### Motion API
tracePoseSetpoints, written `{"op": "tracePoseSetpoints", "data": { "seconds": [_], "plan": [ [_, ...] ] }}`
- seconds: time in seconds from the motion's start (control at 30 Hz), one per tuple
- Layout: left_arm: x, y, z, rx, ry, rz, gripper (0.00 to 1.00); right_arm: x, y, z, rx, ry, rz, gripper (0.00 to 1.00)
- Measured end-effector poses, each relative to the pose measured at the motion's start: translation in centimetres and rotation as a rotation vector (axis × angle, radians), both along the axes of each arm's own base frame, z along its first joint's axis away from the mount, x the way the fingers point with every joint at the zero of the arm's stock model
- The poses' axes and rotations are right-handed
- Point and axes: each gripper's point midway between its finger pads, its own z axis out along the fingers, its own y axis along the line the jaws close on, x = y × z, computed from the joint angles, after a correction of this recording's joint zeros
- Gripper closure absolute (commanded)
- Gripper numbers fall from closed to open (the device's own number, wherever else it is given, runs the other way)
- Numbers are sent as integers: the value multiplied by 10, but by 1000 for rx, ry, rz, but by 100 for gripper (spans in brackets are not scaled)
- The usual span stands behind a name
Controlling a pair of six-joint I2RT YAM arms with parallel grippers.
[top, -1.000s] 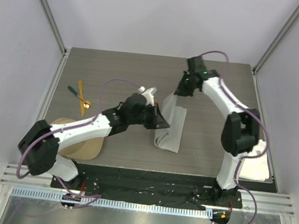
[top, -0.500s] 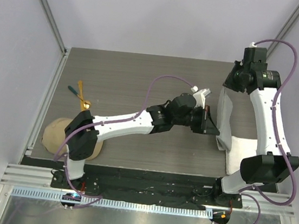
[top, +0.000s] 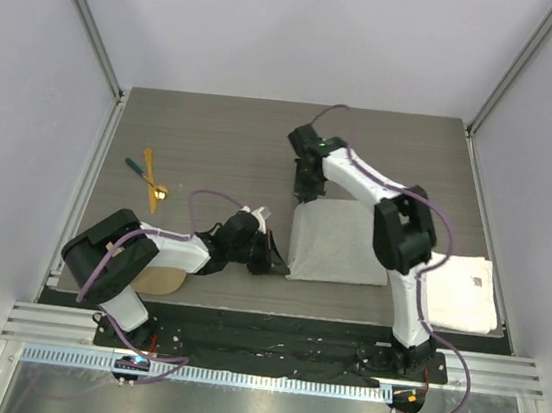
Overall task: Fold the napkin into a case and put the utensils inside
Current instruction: Turn over the upper triangle folded napkin at the center of the board.
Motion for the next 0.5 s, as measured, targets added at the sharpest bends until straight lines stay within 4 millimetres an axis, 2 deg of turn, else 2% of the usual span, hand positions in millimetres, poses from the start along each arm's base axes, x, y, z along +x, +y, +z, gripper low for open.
{"op": "tracePoseSetpoints", "data": {
  "seconds": [0.03, 0.1, 0.17, 0.2, 0.23, 0.27, 0.3, 0.33, 0.4, 0.43, 0.47, 0.5],
  "plan": [
    [-6, 11, -9, 17, 15, 8, 100, -1, 15, -19, -6, 25, 15, 98],
    [-13, 24, -12, 19, 9, 18, 100, -2, 40, -49, -14, 63, 37, 97],
    [-13, 31, -4, 4, -20, 32, 89, -1, 55, -60, -14, 77, 51, 93],
    [-11, 34, 1, -9, -41, 42, 84, 1, 61, -57, 3, 73, 54, 80],
    [-8, 36, 7, -21, -62, 55, 70, 5, 67, -52, 23, 63, 52, 73],
    [-5, 39, 12, -31, -83, 71, 63, 9, 73, -46, 46, 52, 51, 65],
    [-3, 41, 14, -34, -98, 77, 58, 13, 77, -40, 66, 39, 52, 53],
    [-4, 44, 17, -39, -106, 83, 50, 17, 81, -34, 85, 23, 51, 45],
    [-7, 50, 19, -30, -116, 89, 42, 24, 87, -26, 116, 1, 57, 35],
    [-8, 54, 21, -21, -121, 97, 9, 26, 90, -23, 131, -6, 64, 27],
    [-9, 59, 26, -13, -131, 109, 0, 25, 92, -22, 147, -3, 74, 25],
    [-10, 64, 31, 0, -150, 115, 0, 24, 92, -21, 161, 7, 81, 23]
  ]
}}
